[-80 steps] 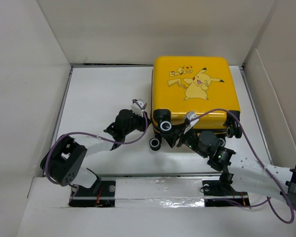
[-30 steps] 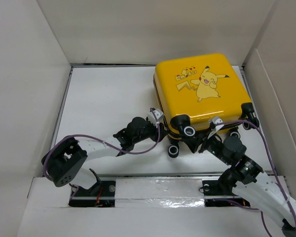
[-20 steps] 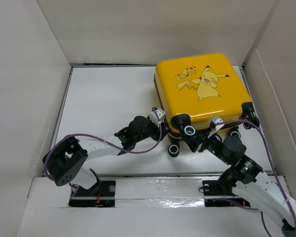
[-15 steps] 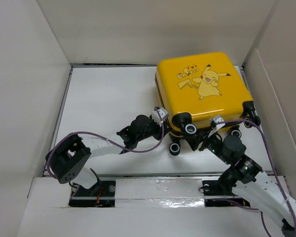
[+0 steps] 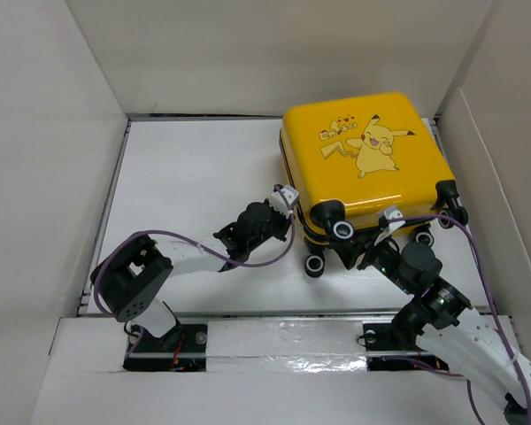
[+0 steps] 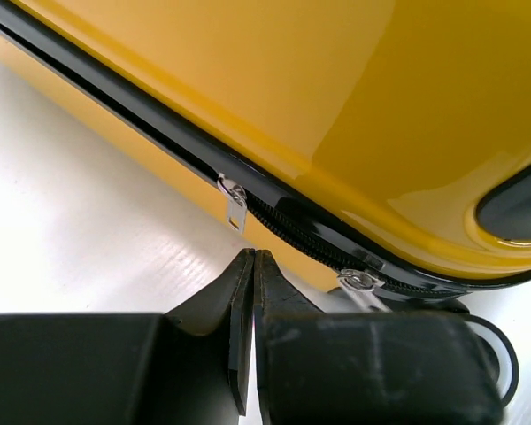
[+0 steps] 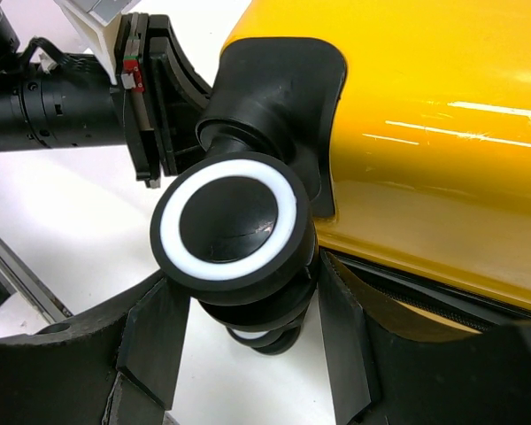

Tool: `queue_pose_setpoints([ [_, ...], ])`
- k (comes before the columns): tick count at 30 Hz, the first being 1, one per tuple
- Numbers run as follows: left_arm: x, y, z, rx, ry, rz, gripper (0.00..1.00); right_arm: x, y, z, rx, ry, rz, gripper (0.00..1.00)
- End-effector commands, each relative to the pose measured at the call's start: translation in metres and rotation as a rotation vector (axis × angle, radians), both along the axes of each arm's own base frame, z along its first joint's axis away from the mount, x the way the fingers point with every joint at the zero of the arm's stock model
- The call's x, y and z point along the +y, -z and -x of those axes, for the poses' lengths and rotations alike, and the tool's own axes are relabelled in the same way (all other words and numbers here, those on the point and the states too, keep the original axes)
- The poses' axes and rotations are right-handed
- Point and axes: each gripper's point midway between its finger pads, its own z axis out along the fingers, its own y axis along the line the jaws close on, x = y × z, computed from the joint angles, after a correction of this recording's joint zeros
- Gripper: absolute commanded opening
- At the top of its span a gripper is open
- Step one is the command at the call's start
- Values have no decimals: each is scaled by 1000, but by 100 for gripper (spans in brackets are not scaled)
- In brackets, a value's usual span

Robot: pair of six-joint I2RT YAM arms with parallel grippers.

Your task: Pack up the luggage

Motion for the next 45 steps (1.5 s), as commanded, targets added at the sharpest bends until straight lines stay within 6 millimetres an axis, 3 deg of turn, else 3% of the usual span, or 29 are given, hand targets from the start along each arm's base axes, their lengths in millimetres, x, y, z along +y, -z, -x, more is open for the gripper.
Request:
queue_pose_setpoints([
  [1, -9, -46, -13, -104, -16, 89, 0, 12, -35, 8, -79, -76, -97, 0],
  [10, -15, -34, 17, -21, 131, 71, 0, 10, -38, 5, -89, -56, -100, 0],
  [11, -14, -28, 21, -7, 141, 61, 7, 10, -37, 4, -87, -52, -96, 0],
  [16, -14, -24, 25, -1, 162, 58, 19, 12, -40, 2, -93, -53, -97, 0],
  [24, -27, -34, 21, -12, 200, 67, 19, 18, -34, 3, -76, -89, -82, 0],
  [27, -15, -28, 19, -7, 146, 43, 13, 17, -34, 2, -78, -79, -83, 0],
  [29, -3, -18, 21, 17, 100, 21, 3, 17, -40, 1, -99, -75, -101, 0],
  [30, 0, -24, 24, 8, 100, 39, 2, 17, -40, 0, -100, -73, -100, 0],
  [37, -2, -34, 43, 23, 175, 107, 4, 19, -41, -1, -103, -77, -98, 0],
  [39, -10, -35, 47, 34, 220, 113, 10, 19, -40, 0, -100, -80, -97, 0],
  [41, -15, -33, 47, 48, 234, 107, 15, 19, -40, 0, -99, -83, -98, 0],
  [45, -21, -31, 37, 43, 221, 89, 15, 17, -42, 0, -103, -77, -100, 0],
])
